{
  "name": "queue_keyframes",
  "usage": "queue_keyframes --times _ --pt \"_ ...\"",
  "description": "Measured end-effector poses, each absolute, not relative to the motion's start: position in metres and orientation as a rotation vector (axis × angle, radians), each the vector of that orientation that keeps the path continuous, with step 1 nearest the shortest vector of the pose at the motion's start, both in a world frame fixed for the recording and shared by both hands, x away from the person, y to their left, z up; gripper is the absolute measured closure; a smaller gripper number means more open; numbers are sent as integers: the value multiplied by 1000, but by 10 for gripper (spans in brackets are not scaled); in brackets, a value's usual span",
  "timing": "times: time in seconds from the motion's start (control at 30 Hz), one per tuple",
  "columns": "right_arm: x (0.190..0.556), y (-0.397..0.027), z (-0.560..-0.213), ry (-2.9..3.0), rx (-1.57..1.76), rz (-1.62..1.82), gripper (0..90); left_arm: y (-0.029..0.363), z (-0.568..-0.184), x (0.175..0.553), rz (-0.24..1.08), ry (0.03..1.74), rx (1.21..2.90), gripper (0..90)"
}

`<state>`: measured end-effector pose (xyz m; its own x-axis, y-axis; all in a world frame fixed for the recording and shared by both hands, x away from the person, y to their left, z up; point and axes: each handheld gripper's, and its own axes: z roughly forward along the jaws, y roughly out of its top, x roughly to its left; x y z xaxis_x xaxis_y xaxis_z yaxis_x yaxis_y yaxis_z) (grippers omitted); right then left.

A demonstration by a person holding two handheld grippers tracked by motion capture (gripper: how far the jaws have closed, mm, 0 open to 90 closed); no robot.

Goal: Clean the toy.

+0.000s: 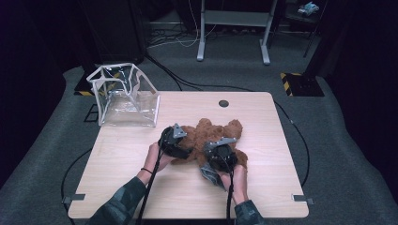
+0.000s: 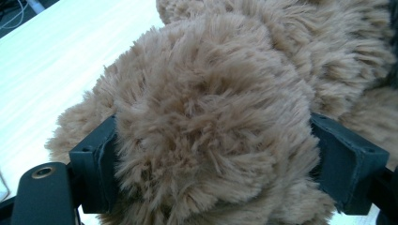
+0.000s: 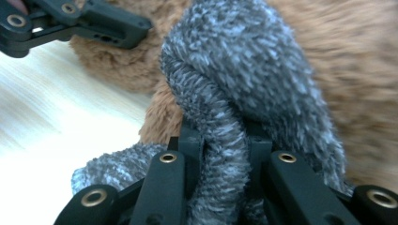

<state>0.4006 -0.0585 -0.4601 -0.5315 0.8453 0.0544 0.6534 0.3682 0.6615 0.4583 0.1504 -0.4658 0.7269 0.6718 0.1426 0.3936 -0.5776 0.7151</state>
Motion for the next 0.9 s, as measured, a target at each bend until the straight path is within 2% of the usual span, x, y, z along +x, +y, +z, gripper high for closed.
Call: queue_keyframes --times 0.43,0.6,0.73,0.8,0.9 --pt "371 -59 -493 2514 1325 801 753 149 -467 457 539 812 2237 154" --pt "372 -65 -468 2447 1303 861 750 150 -466 457 533 813 2242 154" --pt "381 -51 -438 2368 1244 948 746 150 -465 457 531 810 2247 154" --pt "387 -42 -436 2360 1242 908 746 150 -465 457 532 812 2246 154" --pt "396 -34 -453 2398 1268 834 748 151 -466 457 532 813 2237 154"
